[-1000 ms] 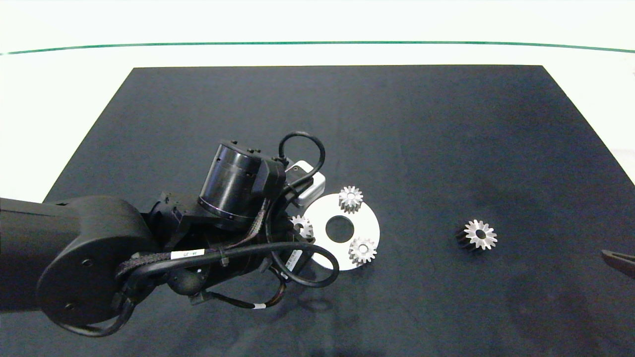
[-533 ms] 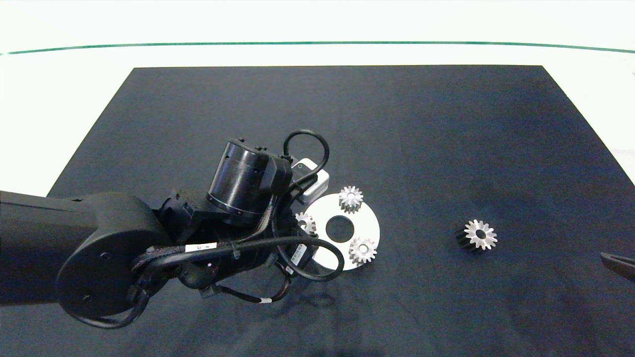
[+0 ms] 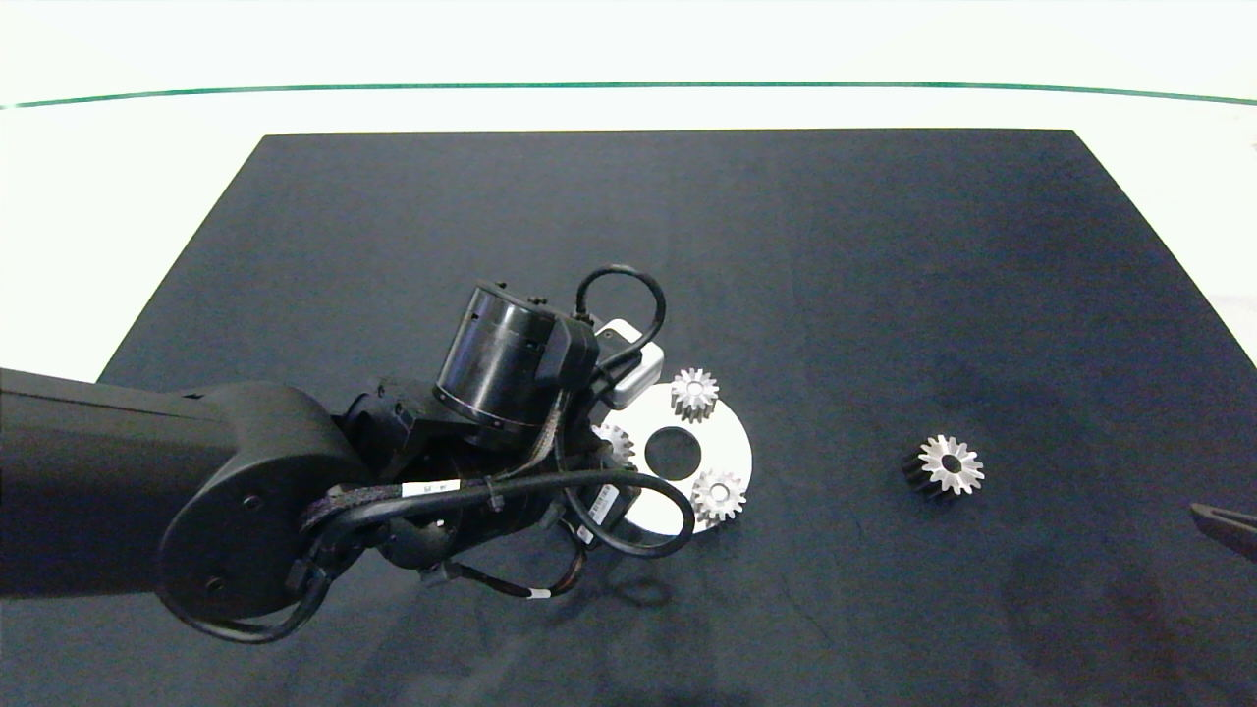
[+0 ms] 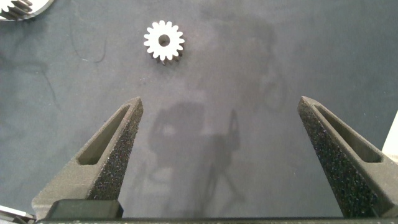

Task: Remove an incorrectly installed larger gear and replace it with the correct smaller gear

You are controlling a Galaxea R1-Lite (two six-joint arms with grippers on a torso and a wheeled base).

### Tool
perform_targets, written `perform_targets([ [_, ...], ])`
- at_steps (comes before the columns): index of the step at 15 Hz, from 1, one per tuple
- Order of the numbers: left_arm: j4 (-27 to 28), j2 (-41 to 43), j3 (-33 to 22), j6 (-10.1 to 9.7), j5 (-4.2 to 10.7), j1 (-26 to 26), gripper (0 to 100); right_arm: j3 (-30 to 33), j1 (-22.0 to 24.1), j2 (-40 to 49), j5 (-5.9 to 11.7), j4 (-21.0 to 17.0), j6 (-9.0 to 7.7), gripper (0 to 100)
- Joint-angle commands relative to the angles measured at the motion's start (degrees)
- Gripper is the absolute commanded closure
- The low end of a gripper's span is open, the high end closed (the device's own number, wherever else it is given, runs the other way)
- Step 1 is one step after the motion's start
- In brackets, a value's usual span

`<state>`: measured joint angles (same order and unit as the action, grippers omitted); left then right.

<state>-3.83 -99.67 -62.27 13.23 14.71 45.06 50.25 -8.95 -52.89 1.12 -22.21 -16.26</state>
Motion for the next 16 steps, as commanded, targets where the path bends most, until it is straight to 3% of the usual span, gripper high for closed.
perform_targets([
  [1, -0.04, -0.53, -0.66, 0.04, 0.05, 0.12, 75, -0.15, 0.07, 0.07, 0.02, -0.11, -0.17, 0],
  [9, 0.14, -0.53, -1.19, 0.04, 0.14, 0.03, 75, -0.15, 0.69, 0.16, -0.51, -0.11, -0.17, 0],
  [10, 0.05, -0.61, -1.10, 0.13, 0.84, 0.03, 75, -0.15, 0.69, 0.16, -0.51, -0.11, -0.17, 0],
  [11, 0.05, -0.79, -1.10, 0.13, 1.19, 0.03, 0, -0.15, 0.69, 0.16, -0.51, -0.11, -0.17, 0],
  [16, 0.05, -0.96, -1.36, 0.13, 1.19, 0.12, 0, -0.15, 0.69, 0.16, -0.59, -0.11, -0.09, 0],
])
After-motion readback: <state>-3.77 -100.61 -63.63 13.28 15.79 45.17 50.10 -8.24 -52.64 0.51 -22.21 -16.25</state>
